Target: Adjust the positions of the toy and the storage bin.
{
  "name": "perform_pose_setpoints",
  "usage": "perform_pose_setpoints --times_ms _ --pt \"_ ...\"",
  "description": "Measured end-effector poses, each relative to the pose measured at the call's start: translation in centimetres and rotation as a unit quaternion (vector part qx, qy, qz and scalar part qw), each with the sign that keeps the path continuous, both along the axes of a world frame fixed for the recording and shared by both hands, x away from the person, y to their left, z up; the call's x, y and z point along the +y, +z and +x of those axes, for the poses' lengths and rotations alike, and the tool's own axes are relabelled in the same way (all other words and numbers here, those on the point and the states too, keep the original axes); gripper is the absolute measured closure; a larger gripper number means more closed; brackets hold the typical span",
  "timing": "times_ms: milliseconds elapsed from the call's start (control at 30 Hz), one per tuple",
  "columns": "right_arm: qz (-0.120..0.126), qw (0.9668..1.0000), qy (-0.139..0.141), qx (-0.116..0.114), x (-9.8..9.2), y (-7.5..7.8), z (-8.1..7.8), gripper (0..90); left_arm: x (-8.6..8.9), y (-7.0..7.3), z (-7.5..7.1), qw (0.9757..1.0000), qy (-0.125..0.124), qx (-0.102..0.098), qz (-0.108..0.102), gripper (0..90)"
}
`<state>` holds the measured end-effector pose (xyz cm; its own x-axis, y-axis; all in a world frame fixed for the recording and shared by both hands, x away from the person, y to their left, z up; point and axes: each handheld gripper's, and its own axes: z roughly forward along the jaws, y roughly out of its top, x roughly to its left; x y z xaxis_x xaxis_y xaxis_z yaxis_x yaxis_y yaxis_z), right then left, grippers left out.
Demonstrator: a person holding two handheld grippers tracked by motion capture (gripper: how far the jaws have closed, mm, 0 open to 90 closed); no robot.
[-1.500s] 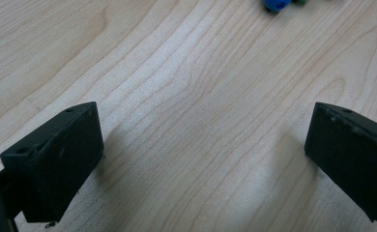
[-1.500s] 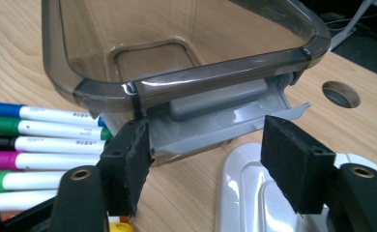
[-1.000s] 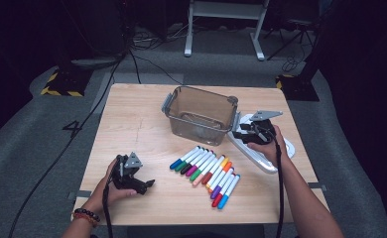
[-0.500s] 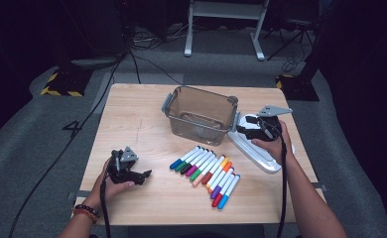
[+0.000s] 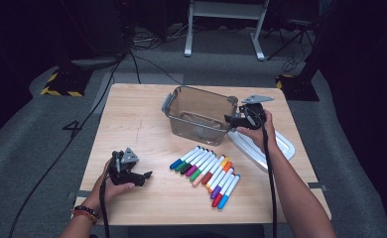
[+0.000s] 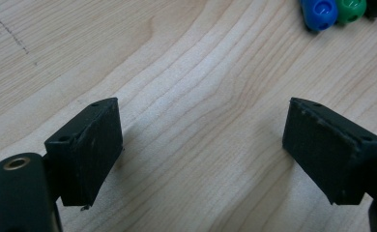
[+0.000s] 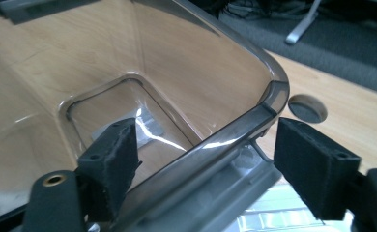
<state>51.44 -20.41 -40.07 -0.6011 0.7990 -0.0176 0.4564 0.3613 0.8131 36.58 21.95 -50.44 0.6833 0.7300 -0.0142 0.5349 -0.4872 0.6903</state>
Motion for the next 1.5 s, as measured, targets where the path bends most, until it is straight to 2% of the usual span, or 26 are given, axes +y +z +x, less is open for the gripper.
perform_pose_setpoints --times_ms 133,233,267,333,433,500,600,767,833,900,933,1067,1167,1300,1433,1500 --pt "-0.02 0.9997 -0.007 0.009 0.6 -0.2 0.7 21.6 -0.4 0.0 -0.3 1.0 -0.009 0.001 -0.001 14.7" --pt "-0.041 0.9992 -0.003 0.007 0.7 -0.1 0.9 25.1 -0.6 0.0 -0.4 0.9999 -0.015 0.0 0.0 14.8" --pt "-0.067 0.9977 -0.002 -0.001 0.7 -0.2 1.0 27.6 -0.7 0.0 -0.4 0.9999 -0.015 0.001 -0.001 14.7" --pt "-0.069 0.9976 0.0 -0.002 0.6 -0.2 1.0 27.5 -0.8 0.0 -0.5 0.9998 -0.017 0.001 -0.002 14.7" --pt "-0.053 0.9985 0.016 0.004 0.4 0.0 0.9 27.5 -0.9 0.0 -0.5 0.9998 -0.02 0.001 -0.001 14.6" --pt "-0.065 0.9977 0.021 0.001 0.6 0.0 0.7 27.4 -1.0 0.0 -0.5 0.9997 -0.023 -0.001 0.001 14.5" --pt "-0.068 0.9973 0.028 0.001 0.6 0.1 0.5 27.4 -1.1 0.0 -0.5 0.9997 -0.025 0.0 0.001 14.4" --pt "-0.088 0.9946 0.054 -0.003 0.2 0.2 0.6 33.1 -1.2 0.0 -0.6 0.9996 -0.029 0.002 -0.001 14.3" --pt "-0.084 0.9949 0.054 -0.003 0.0 0.3 0.8 34.2 -1.2 0.0 -0.6 0.9996 -0.03 0.001 0.001 14.3" --pt "-0.069 0.996 0.057 -0.003 -0.4 0.4 0.6 31.3 -1.2 0.0 -0.6 0.9995 -0.03 0.001 0.001 14.2" --pt "-0.069 0.996 0.057 -0.003 -0.4 0.4 0.6 31.3 -1.2 0.0 -0.6 0.9995 -0.03 0.001 0.001 14.2" --pt "-0.057 0.9962 0.063 -0.02 -1.0 1.4 -0.5 30.9 -1.2 0.0 -0.6 0.9995 -0.031 0.0 0.0 14.2" --pt "-0.035 0.9969 0.062 -0.034 -2.2 2.4 -1.7 30.9 -1.3 0.0 -0.7 0.9995 -0.032 0.001 0.001 14.3" --pt "-0.03 0.9962 0.068 -0.045 -4.0 3.1 -3.7 30.4 -1.5 0.0 -0.9 0.9994 -0.034 0.001 0.0 14.2" --pt "-0.012 0.996 0.075 -0.048 -6.0 3.3 -5.9 29.9 -1.5 0.0 -1.0 0.9994 -0.034 0.002 0.0 14.2" --pt "-0.012 0.9957 0.079 -0.047 -6.7 2.9 -7.0 29.5 -1.5 0.0 -1.0 0.9994 -0.034 0.002 0.0 14.2"
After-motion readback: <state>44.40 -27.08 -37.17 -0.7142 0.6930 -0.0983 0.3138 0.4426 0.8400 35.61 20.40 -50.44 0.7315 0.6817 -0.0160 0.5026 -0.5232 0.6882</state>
